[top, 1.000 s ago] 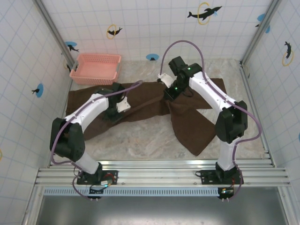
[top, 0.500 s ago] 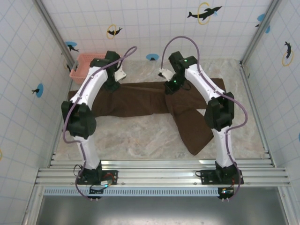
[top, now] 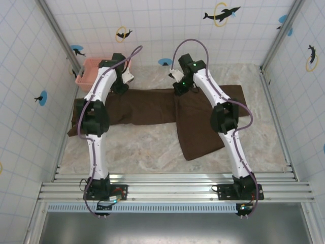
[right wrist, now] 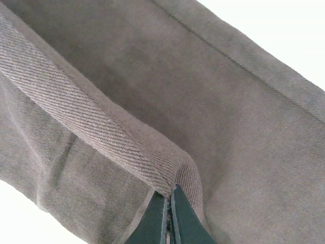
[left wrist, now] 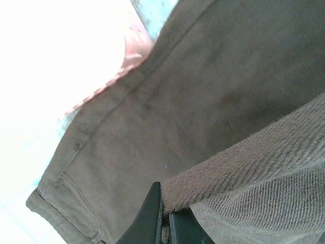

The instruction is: Roll up the long pants

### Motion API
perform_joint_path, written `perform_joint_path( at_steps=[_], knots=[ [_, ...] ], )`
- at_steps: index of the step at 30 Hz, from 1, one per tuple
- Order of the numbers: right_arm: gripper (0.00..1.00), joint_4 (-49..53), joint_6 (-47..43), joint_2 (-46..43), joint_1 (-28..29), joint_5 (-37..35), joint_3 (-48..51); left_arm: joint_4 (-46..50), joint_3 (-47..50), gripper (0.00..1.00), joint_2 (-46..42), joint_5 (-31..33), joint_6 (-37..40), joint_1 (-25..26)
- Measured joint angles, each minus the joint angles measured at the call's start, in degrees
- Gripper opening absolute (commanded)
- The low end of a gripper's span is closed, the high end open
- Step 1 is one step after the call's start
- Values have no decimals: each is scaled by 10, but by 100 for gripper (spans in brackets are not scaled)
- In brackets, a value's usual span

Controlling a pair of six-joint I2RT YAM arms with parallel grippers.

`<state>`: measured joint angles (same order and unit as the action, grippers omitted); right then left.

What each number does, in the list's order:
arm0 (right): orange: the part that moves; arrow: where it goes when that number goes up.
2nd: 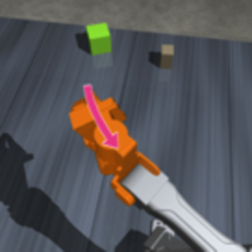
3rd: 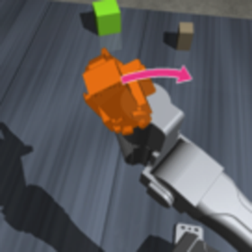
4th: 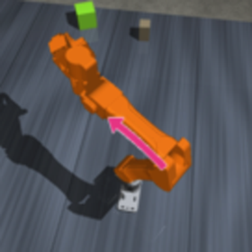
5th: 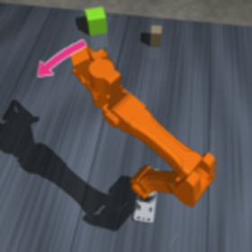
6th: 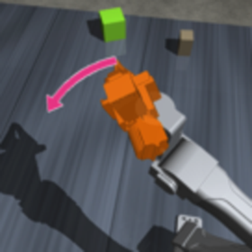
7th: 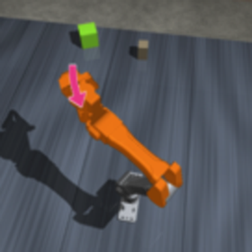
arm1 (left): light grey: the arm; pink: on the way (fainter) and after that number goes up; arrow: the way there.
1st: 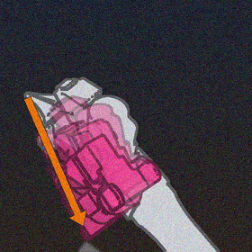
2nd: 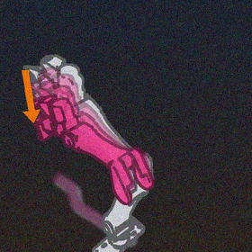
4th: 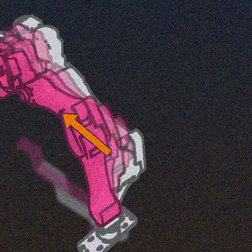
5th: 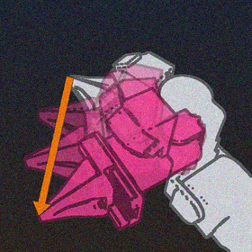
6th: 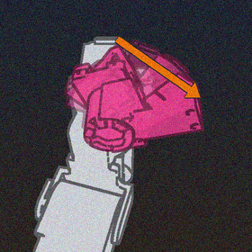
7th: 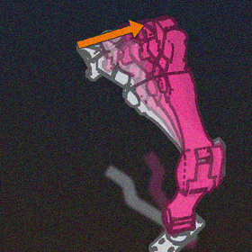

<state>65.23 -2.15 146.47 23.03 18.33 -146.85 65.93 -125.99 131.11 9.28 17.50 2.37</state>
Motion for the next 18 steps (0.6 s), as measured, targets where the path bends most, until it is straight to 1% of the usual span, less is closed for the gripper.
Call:
perform_joint_path(
  at_steps=[1, 2, 3, 4, 6, 7, 8, 9, 10, 11, 13, 16, 17, 18],
  knots=[
    [4, -9, 8, 2, -4, 3, -1, 0, -12, 0, 12, -1, -2, 0],
    [8, -19, 16, 5, -8, 6, -4, -2, -21, 0, 24, -2, -6, 0],
    [16, -28, 23, 9, -11, 8, -7, -4, -30, 12, 37, -3, -10, 0],
    [27, -38, 31, 12, -14, 3, -11, -8, -38, 15, 52, -2, -14, 0],
    [43, -45, 42, 19, -19, -22, -20, -9, -49, 16, 78, 15, -24, -3],
    [50, -51, 45, 21, -23, -35, -24, -11, -53, 21, 90, 21, -29, -8],
    [53, -57, 45, 24, -26, -51, -30, -14, -54, 24, 99, 28, -31, -12],
    [55, -65, 44, 25, -29, -64, -34, -17, -54, 29, 105, 33, -36, -16],
    [60, -74, 43, 25, -31, -78, -38, -19, -57, 41, 110, 39, -42, -20],
    [63, -83, 42, 25, -31, -91, -42, -22, -61, 48, 115, 46, -47, -23],
    [64, -99, 38, 25, -31, -109, -49, -29, -71, 53, 118, 55, -58, -30],
    [63, -100, 21, 20, -30, -127, -54, -42, -89, 75, 118, 64, -70, -37],
    [62, -95, 14, 12, -30, -130, -50, -47, -94, 87, 118, 64, -74, -37],
    [60, -93, 9, -1, -30, -129, -31, -52, -97, 96, 118, 64, -78, -37]
  ],
)
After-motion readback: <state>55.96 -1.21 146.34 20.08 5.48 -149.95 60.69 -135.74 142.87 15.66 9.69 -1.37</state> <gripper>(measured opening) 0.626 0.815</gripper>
